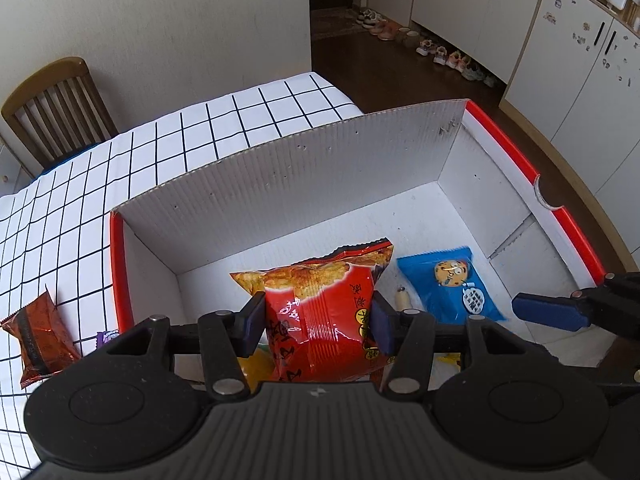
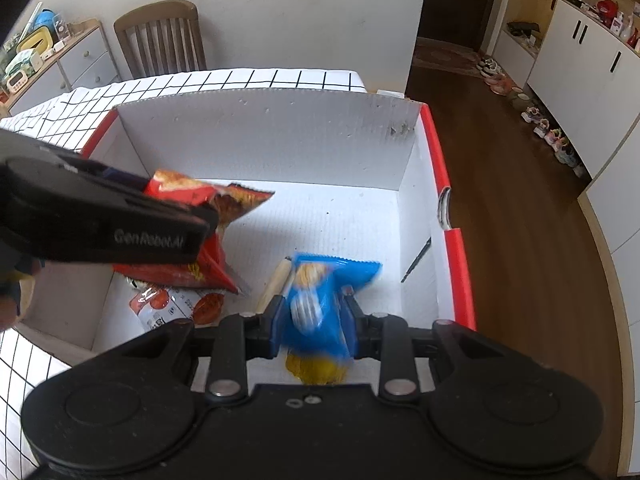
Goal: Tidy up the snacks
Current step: 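Carry red chip bag and blue cookie packet into the red box and open both grippers, then withdraw both open grippers from the box toward the table snacks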
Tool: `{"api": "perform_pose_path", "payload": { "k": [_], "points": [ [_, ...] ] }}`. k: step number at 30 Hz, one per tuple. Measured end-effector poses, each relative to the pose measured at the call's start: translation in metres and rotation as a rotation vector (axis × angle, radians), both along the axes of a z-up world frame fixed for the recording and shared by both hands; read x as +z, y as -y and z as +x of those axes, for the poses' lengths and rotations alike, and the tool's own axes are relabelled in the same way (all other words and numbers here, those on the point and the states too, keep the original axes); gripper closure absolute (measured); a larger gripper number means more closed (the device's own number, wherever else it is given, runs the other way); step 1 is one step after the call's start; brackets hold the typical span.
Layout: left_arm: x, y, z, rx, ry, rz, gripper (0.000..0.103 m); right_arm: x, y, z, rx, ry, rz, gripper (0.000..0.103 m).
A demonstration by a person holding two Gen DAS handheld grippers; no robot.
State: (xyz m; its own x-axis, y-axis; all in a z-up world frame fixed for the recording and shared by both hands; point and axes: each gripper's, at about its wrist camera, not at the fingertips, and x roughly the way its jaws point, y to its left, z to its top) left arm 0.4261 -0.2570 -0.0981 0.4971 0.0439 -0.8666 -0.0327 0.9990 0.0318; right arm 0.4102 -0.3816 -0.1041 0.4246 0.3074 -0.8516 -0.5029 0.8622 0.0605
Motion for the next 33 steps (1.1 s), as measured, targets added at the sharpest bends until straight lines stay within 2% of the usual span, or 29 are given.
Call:
{"api": "perform_pose_path", "payload": {
  "k": [5,10,33],
  "points": [
    [0.004,-0.001,-0.004,0.012,0.008,-0.007,0.049,0.004,0.007,-0.002,-0.005,0.002,0.019,0.071],
    [0.018,-0.004,-0.012,0.017,0.047,-0.017,0.039,0.013,0.012,-0.006,-0.007,0.019,0.039,0.065],
    [0.087,-0.012,-0.088,-0.008,0.225,-0.007,0.038,0.073,0.025,-0.054,0.033,0.153,0.123,0.042]
  ]
}}
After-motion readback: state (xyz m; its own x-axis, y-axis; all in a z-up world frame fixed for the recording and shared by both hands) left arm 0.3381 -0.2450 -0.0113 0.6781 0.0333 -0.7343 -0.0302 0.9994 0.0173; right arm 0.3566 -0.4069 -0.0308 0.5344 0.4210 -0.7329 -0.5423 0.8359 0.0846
